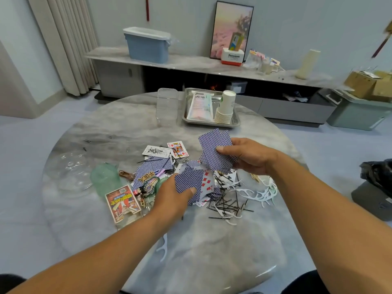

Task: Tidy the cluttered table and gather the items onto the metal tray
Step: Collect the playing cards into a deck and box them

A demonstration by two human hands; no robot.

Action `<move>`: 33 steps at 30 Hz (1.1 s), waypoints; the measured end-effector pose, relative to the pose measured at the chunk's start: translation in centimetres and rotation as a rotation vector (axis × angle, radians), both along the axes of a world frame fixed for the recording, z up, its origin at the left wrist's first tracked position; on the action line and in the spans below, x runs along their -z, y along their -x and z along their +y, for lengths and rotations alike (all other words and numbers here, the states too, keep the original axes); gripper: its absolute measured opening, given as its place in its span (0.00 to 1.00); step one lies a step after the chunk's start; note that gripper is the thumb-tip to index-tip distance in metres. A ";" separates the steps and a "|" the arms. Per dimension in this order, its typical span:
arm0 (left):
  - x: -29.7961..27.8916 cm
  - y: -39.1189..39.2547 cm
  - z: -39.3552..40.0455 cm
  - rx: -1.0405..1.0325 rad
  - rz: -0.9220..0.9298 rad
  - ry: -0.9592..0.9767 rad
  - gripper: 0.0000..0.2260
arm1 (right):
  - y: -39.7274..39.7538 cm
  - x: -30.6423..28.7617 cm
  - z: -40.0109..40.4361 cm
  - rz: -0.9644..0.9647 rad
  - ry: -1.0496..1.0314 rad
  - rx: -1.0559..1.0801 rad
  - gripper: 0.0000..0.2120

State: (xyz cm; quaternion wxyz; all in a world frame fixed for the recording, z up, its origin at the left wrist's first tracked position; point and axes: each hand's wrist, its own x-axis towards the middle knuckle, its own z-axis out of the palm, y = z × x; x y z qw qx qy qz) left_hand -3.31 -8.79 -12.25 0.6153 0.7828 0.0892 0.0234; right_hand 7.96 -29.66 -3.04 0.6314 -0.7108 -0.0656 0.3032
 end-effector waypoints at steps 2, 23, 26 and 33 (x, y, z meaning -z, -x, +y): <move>-0.3 0.0 0.0 0.014 0.021 0.025 0.13 | 0.4 0.0 0.5 0.034 0.038 -0.106 0.20; -4.7 -0.3 1.5 -0.150 -0.144 0.032 0.14 | 5.0 0.9 3.1 -0.318 0.175 0.085 0.23; -6.5 -1.3 3.2 -0.283 -0.149 0.151 0.12 | 4.5 1.7 2.1 -0.360 0.345 0.085 0.18; -7.9 -2.5 4.9 -0.465 -0.014 0.478 0.13 | 5.0 4.9 5.2 -0.648 0.884 -0.243 0.37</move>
